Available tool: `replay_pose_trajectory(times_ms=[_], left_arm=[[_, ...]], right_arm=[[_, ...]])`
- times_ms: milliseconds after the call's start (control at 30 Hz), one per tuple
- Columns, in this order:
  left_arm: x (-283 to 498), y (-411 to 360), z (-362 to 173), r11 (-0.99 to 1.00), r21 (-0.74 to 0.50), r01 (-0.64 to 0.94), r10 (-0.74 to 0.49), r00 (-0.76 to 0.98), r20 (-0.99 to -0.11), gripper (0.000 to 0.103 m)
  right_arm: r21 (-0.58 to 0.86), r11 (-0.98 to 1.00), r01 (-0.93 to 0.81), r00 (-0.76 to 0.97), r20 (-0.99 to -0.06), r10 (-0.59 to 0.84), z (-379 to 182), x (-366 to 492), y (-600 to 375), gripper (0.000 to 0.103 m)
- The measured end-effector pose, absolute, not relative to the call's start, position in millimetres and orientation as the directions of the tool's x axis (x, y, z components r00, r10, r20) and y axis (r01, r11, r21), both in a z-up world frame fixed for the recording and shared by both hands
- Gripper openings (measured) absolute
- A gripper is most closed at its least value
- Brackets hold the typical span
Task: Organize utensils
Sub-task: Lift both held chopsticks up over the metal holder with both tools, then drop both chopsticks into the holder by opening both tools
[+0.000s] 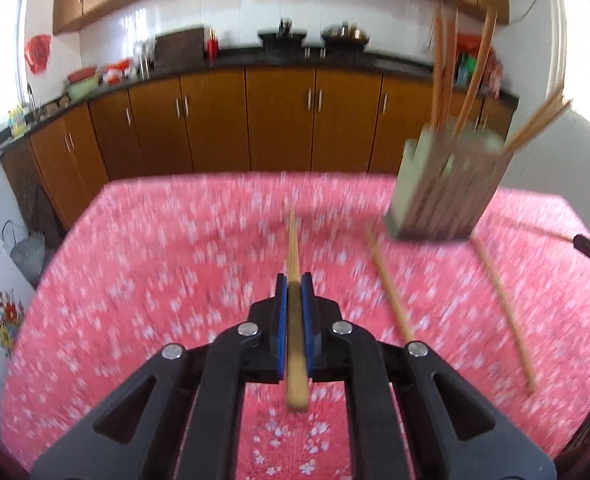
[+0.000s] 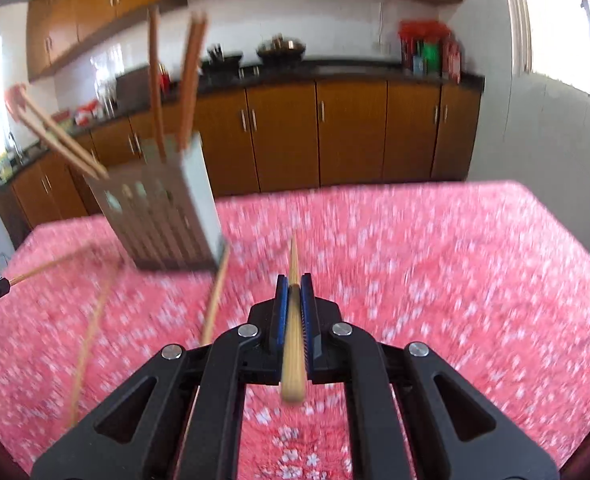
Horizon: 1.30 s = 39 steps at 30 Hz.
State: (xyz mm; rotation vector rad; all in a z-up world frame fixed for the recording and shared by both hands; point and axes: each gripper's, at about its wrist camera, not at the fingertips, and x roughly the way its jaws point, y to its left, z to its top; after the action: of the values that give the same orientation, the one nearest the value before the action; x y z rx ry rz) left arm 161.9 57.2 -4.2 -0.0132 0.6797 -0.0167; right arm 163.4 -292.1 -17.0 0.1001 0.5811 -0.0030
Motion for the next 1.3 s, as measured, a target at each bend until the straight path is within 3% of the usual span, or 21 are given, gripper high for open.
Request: replay_pose_trajectory(times_ms=[167, 400, 700, 933, 1133, 1300], left_arm=[[157, 58, 43, 0.997, -0.073, 0.016, -0.053, 0.840, -0.540, 0.008], [158, 49, 74, 0.994, -0.085, 0.068, -0.101, 0.866, -0.489, 0.008], [145, 16, 138, 0.960, -0.176, 0.219, -0.271, 0.889, -0.369, 0.008], [157, -10, 172, 0.944, -0.227, 0.239, -0.291, 0.928, -0.233, 0.008], [181, -31, 178, 0.963, -0.187, 0.194, -0.226, 0.961, -0.163, 0.008], [216, -44, 148, 0.970, -0.170, 0.177, -0.214, 0.948, -0.235, 0.008]], right_arm=[[0.112, 0.994, 0.018, 0.876, -0.480, 0.038, 12, 158, -293, 0.007], [0.141, 0.990, -0.023, 0.903, -0.422, 0.081, 40, 156, -291, 0.007], [0.242, 0.956, -0.163, 0.944, -0.243, 0.222, 113, 141, -280, 0.007], [0.253, 0.948, -0.193, 0.967, -0.115, 0.228, 144, 153, -259, 0.007], [0.219, 0.964, -0.152, 0.981, -0.086, 0.175, 141, 176, -245, 0.007], [0.194, 0.973, -0.128, 0.971, -0.177, 0.163, 112, 209, -231, 0.007]])
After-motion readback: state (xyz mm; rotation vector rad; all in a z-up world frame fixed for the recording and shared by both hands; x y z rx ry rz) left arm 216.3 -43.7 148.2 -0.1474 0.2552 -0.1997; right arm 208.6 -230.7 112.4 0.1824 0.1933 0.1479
